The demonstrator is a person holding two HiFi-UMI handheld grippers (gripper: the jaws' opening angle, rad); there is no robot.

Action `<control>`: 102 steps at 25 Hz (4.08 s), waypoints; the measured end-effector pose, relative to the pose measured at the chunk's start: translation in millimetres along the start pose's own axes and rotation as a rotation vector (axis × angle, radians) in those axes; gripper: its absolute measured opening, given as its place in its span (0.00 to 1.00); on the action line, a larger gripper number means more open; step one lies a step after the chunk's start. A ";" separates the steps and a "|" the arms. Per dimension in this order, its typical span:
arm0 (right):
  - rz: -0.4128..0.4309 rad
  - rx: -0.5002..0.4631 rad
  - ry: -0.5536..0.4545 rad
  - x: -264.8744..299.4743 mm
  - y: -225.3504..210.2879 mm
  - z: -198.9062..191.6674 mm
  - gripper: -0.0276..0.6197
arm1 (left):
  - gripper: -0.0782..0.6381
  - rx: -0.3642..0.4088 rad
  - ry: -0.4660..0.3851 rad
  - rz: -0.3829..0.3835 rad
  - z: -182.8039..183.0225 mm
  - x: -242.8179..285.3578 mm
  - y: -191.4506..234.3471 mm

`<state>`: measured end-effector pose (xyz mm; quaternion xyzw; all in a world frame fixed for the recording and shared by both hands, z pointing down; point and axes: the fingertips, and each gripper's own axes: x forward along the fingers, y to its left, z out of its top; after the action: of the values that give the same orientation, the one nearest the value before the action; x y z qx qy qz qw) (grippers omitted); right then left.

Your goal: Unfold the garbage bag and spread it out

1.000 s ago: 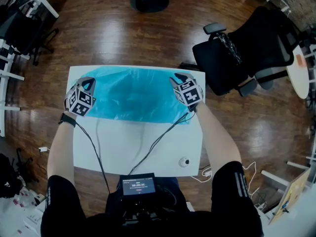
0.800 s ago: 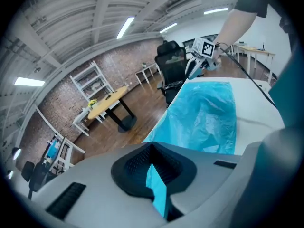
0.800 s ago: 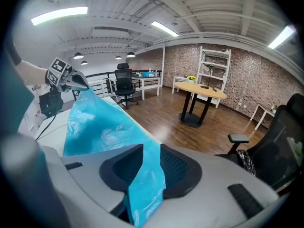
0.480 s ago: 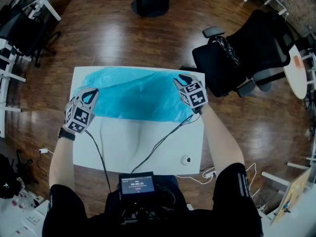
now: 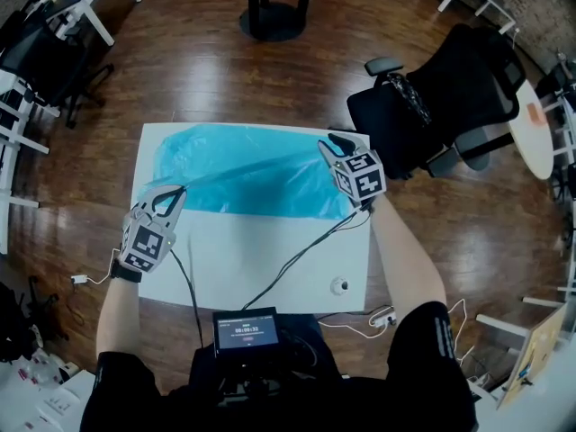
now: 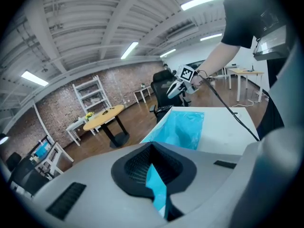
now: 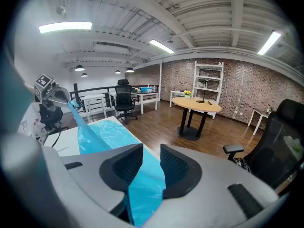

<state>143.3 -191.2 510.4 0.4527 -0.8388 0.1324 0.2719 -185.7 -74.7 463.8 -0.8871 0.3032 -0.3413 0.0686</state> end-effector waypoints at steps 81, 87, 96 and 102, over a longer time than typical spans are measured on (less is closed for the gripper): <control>0.050 0.227 0.648 127.9 59.9 -141.6 0.26 | 0.11 -0.347 0.409 -0.427 -229.5 -91.8 -273.5; 0.039 0.216 0.659 129.7 57.1 -144.5 0.26 | 0.11 -0.374 0.462 -0.435 -242.4 -101.1 -275.6; 0.036 0.217 0.637 127.9 53.8 -147.4 0.26 | 0.12 -0.386 0.447 -0.412 -232.4 -100.3 -273.3; 0.034 0.211 0.634 129.6 56.0 -147.3 0.26 | 0.16 -0.390 0.440 -0.419 -220.0 -113.0 -267.0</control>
<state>89.0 -180.3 706.7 0.4004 -0.7015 0.3573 0.4689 -262.8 225.6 654.5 -0.8316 0.1816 -0.4666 -0.2404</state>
